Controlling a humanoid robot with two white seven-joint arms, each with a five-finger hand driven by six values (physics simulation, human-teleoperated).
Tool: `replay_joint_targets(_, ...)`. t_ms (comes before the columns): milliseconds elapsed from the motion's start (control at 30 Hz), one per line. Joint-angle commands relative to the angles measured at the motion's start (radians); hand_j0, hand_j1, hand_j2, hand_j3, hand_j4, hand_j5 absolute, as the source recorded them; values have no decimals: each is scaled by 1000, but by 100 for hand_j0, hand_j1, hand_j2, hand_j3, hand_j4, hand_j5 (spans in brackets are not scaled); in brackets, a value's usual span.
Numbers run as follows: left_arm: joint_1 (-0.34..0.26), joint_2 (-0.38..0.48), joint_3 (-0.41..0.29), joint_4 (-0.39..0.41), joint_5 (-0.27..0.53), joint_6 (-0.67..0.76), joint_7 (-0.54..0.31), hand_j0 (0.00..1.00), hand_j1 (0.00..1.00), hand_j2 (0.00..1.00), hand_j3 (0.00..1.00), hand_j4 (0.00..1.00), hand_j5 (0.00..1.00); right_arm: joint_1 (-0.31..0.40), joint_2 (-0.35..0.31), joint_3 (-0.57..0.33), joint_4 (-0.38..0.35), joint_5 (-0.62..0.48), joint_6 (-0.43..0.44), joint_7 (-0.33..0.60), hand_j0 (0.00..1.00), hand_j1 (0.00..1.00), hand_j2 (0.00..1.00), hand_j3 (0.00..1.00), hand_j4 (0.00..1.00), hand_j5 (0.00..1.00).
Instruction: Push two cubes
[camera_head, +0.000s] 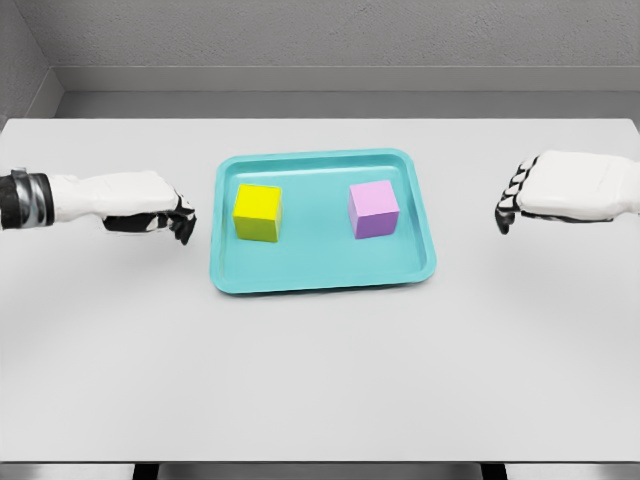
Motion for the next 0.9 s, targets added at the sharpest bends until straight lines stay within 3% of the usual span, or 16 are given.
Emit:
replay_joint_targets(0,-2,-56,-15,89,5,2,-12,0,0,0,0,0,0,-3,38,29,30,44,2,0,5,5,5,5,5,5)
replay_joint_targets(67,-6,-56,-15,91,5,2,-12,0,0,0,0,0,0,-21,96,37,74,48,2,0,6,6,6,6,6,6)
replay_joint_targets(233,-38,-85,-11,149,38,2,-12,3,3,3,3,3,3,-136,216,190,171,102,2,0,13,13,13,13,13,13)
replay_joint_targets(300,-75,-102,-8,222,91,2,-12,3,3,3,3,3,3,-155,254,203,232,104,2,0,16,16,16,16,16,16)
replay_joint_targets(400,-114,-198,-8,347,83,2,-12,3,3,3,3,3,3,-186,273,230,281,104,2,0,16,16,16,16,16,16)
replay_joint_targets(500,-115,-232,-8,361,75,2,-12,3,3,3,3,3,3,-213,307,256,301,102,2,0,16,16,16,16,16,16)
replay_joint_targets(700,-115,-280,-12,376,43,2,-12,4,4,4,4,4,4,-265,365,305,418,102,2,0,16,16,16,16,16,16)
replay_joint_targets(867,-117,-293,-14,377,28,2,-12,4,4,4,4,4,4,-287,391,345,441,104,2,0,16,16,16,16,16,16)
